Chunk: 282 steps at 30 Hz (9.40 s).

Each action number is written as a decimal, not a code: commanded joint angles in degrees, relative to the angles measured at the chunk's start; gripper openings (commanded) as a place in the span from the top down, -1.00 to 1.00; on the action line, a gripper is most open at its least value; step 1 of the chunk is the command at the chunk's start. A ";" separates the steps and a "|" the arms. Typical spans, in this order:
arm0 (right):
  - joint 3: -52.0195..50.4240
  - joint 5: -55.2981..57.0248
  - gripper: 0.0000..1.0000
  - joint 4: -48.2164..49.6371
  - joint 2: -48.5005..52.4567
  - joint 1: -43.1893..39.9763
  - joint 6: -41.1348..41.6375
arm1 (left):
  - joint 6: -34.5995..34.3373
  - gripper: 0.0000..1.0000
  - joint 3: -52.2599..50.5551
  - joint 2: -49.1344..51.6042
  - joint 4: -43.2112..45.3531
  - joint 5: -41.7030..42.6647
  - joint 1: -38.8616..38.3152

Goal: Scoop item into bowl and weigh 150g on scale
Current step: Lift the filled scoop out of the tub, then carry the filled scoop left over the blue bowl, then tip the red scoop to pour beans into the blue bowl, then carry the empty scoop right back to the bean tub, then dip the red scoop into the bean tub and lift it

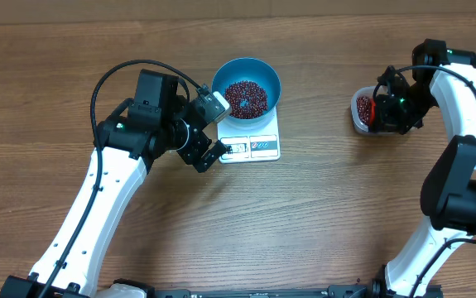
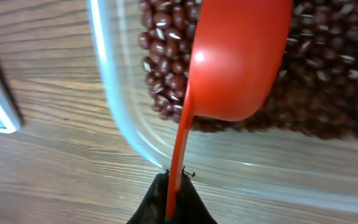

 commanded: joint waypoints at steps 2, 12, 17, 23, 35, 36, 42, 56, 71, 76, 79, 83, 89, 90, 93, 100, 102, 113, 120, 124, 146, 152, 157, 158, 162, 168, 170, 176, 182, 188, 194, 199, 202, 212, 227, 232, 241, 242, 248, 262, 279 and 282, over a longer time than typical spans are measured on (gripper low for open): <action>0.28 -8.17 0.92 -0.09 1.27 -1.25 -1.95 | -0.81 -0.99 -0.26 0.24 0.13 0.35 0.11; 0.26 -18.10 0.92 -0.33 1.27 -6.97 -3.32 | -0.81 -0.99 -0.26 0.24 0.13 0.37 0.11; -1.81 -23.85 0.92 -0.26 1.27 -10.03 -6.49 | -0.81 -0.99 -0.26 0.24 0.15 0.37 0.11; -6.91 -27.52 0.92 3.04 1.33 -13.33 -6.62 | -0.81 -0.98 -0.26 0.24 0.13 0.37 0.11; -8.72 -41.13 0.92 2.60 1.38 -18.43 -10.05 | -0.81 -0.99 -0.26 0.24 0.13 0.37 0.11; -8.72 -41.75 0.92 2.40 1.38 -18.69 -10.14 | -0.81 -0.99 -0.26 0.24 0.15 0.37 0.11; -8.72 -42.97 0.92 1.53 1.38 -19.91 -10.62 | -0.81 -0.99 -0.26 0.24 0.15 0.37 0.09; -8.72 -50.40 0.92 -1.92 1.38 -20.28 -12.66 | -0.81 -0.99 -0.26 0.24 0.13 0.37 0.11; -8.68 -56.83 0.92 -3.37 1.38 -10.45 -12.63 | -0.81 -0.99 -0.26 0.24 0.13 0.37 0.09; -8.31 -59.17 0.92 -3.34 1.38 -5.99 -12.41 | -0.81 -0.99 -0.26 0.24 0.15 0.37 0.09; -7.65 -59.17 0.92 -3.58 1.36 -3.45 -12.20 | -0.81 -0.99 -0.26 0.24 0.13 0.37 0.09; -6.25 -59.17 0.92 -3.98 1.36 -0.11 -11.98 | -0.81 -0.99 -0.26 0.24 0.15 0.37 0.09; -2.19 -59.14 0.92 -4.70 1.36 4.22 -10.19 | -0.81 -0.99 -0.26 0.24 0.13 0.37 0.09; -1.42 -59.14 0.92 -4.66 1.36 4.83 -9.70 | -0.81 -0.99 -0.26 0.24 0.15 0.37 0.09; 1.07 -59.08 0.92 -4.63 1.36 6.99 -8.94 | -0.81 -0.99 -0.26 0.24 0.13 0.37 0.09; 5.20 -51.34 0.92 1.44 1.36 12.35 2.21 | -0.81 -0.99 -0.26 0.24 0.13 0.37 0.09; 5.86 -48.63 0.92 4.17 1.36 13.99 6.16 | -0.81 -0.99 -0.26 0.24 0.15 0.37 0.09; 14.05 -21.16 0.92 8.33 1.29 23.67 16.41 | -0.81 -0.99 -0.26 0.24 0.15 0.37 0.09; 21.90 0.31 0.92 4.70 1.25 31.21 16.61 | -0.81 -0.99 -0.26 0.24 0.15 0.37 0.09; 23.23 13.33 0.92 2.86 1.25 36.22 16.61 | -0.81 -0.99 -0.26 0.24 0.15 0.37 0.09; 23.23 29.07 0.92 2.89 1.25 44.59 16.59 | -0.81 -0.99 -0.26 0.24 0.15 0.37 0.11; 23.26 19.76 0.92 4.22 1.09 42.47 16.33 | -0.81 -0.99 -0.26 0.24 0.15 0.37 0.09; 23.26 8.74 0.92 3.41 -1.31 37.33 14.78 | -0.81 -0.99 -0.26 0.24 0.13 0.33 0.11; 23.26 6.54 0.92 3.08 -2.10 36.11 14.14 | -0.81 -0.99 -0.26 0.24 0.13 0.33 0.13; 23.26 0.55 0.92 1.14 -5.92 30.23 12.92 | -0.81 -0.99 -0.26 0.24 0.13 0.33 0.11; 23.26 -0.68 0.92 -5.79 -11.15 18.71 10.23 | -0.81 -0.99 -0.26 0.24 0.15 0.33 0.09; 23.26 -0.63 0.92 -8.72 -11.67 14.60 8.70 | -0.81 -0.99 -0.26 0.24 0.13 0.33 0.09; 21.20 4.61 0.92 -12.02 -11.56 3.98 8.35 | -0.81 -0.99 -0.26 0.24 0.15 0.33 0.09; 14.56 5.03 0.92 -9.92 -11.50 -1.77 5.16 | -0.81 -0.99 -0.26 0.24 0.15 0.35 0.09; 5.09 6.32 0.92 -4.28 -11.50 -3.32 4.07 | -0.81 -0.99 -0.26 0.24 0.15 0.33 0.13; -2.67 8.48 0.92 2.60 -11.50 -3.26 4.07 | -0.81 -0.99 -0.26 0.24 0.15 0.33 0.09; -6.69 8.48 0.92 7.78 -11.50 -3.26 4.04 | -0.81 -0.99 -0.26 0.24 0.13 0.33 0.09; -8.72 8.46 0.92 11.06 -11.50 -3.26 4.07 | -0.81 -0.99 -0.26 0.24 0.15 0.33 0.11; -12.66 8.44 0.92 16.98 -11.21 -3.19 4.09 | -0.81 -0.99 -0.26 0.24 0.11 0.35 0.09; -12.79 2.82 0.92 17.92 -5.11 0.68 4.09 | -0.81 -0.99 -0.26 0.24 0.07 0.35 0.09; -12.79 -3.56 0.92 17.94 -5.05 0.74 4.07 | -0.81 -0.99 -0.26 0.24 0.04 0.35 0.09; -12.79 -10.21 0.93 14.88 -5.05 -1.31 2.23 | -0.81 -0.99 -0.26 0.24 0.00 0.35 0.09; -12.79 -11.19 0.92 14.38 -5.05 -1.68 1.40 | -0.81 -0.99 -0.26 0.24 0.00 0.35 0.09; -12.79 -14.93 0.92 12.70 -5.05 -3.65 -0.68 | -0.81 -0.99 -0.26 0.24 0.00 0.35 0.09; -12.79 -25.66 0.93 12.11 -5.05 -11.06 -1.68 | -0.81 -0.99 -0.26 0.24 0.00 0.35 0.09; -12.79 -39.45 0.93 8.63 -5.05 -19.21 -5.42 | -0.81 -0.99 -0.26 0.24 -0.02 0.35 0.09; -12.79 -42.21 0.92 7.23 -5.05 -19.93 -6.67 | -0.81 -0.99 -0.26 0.24 -0.02 0.35 0.09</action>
